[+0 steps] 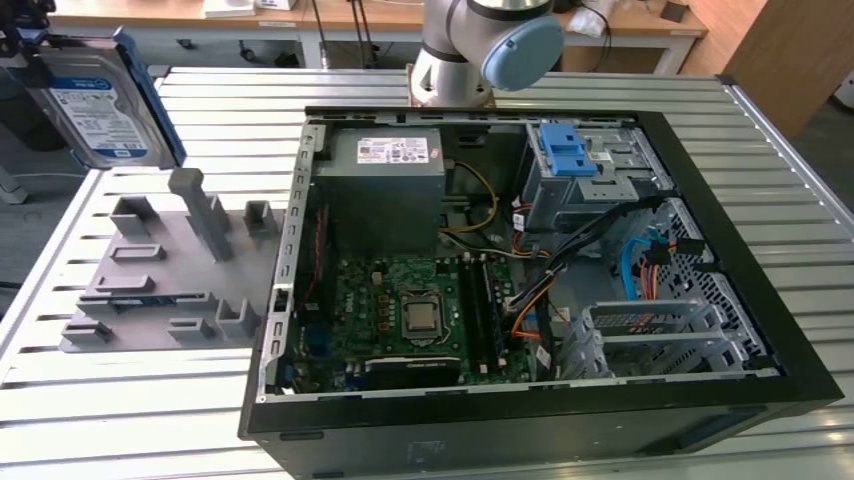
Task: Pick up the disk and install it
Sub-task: 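Pick up the disk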
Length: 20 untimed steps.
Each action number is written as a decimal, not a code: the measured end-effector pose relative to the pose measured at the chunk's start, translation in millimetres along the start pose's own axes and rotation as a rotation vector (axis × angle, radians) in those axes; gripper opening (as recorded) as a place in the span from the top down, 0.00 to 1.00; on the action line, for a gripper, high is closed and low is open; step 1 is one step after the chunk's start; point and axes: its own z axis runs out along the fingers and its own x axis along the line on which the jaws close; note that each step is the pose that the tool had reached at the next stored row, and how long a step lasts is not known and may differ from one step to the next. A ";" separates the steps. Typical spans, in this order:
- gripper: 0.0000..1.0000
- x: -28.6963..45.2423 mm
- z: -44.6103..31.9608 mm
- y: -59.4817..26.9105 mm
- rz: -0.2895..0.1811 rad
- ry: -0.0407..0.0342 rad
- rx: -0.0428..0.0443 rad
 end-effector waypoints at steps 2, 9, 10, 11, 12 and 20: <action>0.64 0.0 -1.4 0.0 0.000 0.0000 0.0001; 0.64 -0.1 -6.2 0.0 0.000 -0.0001 0.0000; 0.64 -0.1 -6.9 0.0 0.000 0.0000 0.0001; 0.64 -0.1 -7.5 0.0 0.000 0.0000 0.0000; 0.64 -0.1 -8.1 0.0 0.000 0.0000 0.0000; 0.64 -0.2 -13.1 0.1 0.000 0.0000 0.0001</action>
